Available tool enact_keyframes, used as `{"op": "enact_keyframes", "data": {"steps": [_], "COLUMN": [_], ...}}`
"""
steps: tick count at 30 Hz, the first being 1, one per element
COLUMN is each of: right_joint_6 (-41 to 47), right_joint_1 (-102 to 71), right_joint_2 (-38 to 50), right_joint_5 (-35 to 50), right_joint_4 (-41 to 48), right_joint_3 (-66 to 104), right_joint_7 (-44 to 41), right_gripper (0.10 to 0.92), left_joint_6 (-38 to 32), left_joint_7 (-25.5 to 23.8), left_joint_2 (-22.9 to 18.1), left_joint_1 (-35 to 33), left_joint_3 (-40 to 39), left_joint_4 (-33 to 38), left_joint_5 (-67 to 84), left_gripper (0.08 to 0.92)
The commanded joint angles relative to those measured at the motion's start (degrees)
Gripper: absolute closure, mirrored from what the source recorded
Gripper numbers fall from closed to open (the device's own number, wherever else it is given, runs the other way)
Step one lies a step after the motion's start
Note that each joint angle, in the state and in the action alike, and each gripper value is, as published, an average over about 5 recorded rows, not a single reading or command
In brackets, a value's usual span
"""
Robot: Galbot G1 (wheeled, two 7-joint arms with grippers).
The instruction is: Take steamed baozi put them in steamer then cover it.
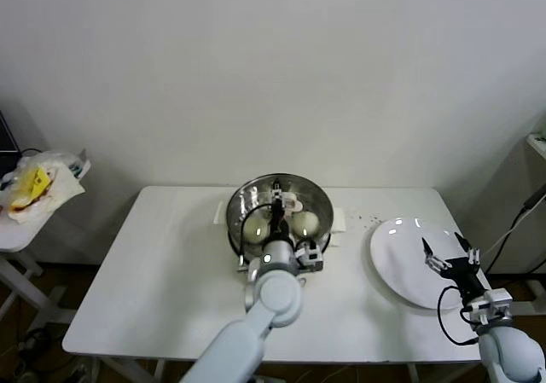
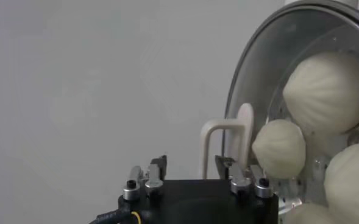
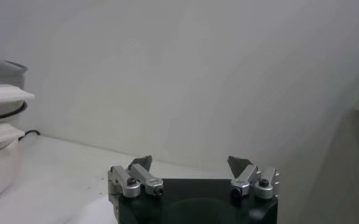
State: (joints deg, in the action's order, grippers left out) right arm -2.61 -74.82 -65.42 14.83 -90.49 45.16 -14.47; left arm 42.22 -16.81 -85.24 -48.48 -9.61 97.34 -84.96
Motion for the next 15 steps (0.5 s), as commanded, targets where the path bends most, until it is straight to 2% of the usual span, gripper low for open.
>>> {"op": "enact_keyframes", "data": {"steps": [1, 6, 10, 13, 15], "right_joint_6": [5.73, 6.77, 6.86, 6.42, 5.97], "right_joint_1": [0.54, 1.06, 1.41, 1.41, 1.24], "right_joint_2": [-0.05, -0.14, -0.09, 0.01, 0.02], "right_joint_5": [0.50, 0.02, -0.32, -0.29, -0.23], "right_joint_4": [-1.18, -1.37, -1.51, -1.69, -1.80], "right_joint_3": [-0.16, -0.67, -0.83, -0.80, -0.74], "right_joint_7": [0.91, 1.53, 1.69, 1.79, 1.79], "right_gripper": [0.203, 0.203, 0.203, 0.203, 0.203], "left_joint_6": [2.78, 2.78, 2.78, 2.60, 1.34], "left_joint_7": [-0.28, 0.44, 2.35, 7.35, 13.17], "left_joint_2": [6.05, 10.29, 13.90, 15.60, 16.58], "left_joint_1": [-4.57, -7.68, -12.30, -15.70, -16.96], "left_joint_3": [-0.46, -0.06, 3.39, 9.62, 14.80], "left_joint_4": [14.07, 19.62, 23.34, 26.19, 27.95], "left_joint_5": [4.87, 8.10, 13.61, 24.09, 33.94], "left_gripper": [0.402, 0.255, 0.189, 0.179, 0.178]}}
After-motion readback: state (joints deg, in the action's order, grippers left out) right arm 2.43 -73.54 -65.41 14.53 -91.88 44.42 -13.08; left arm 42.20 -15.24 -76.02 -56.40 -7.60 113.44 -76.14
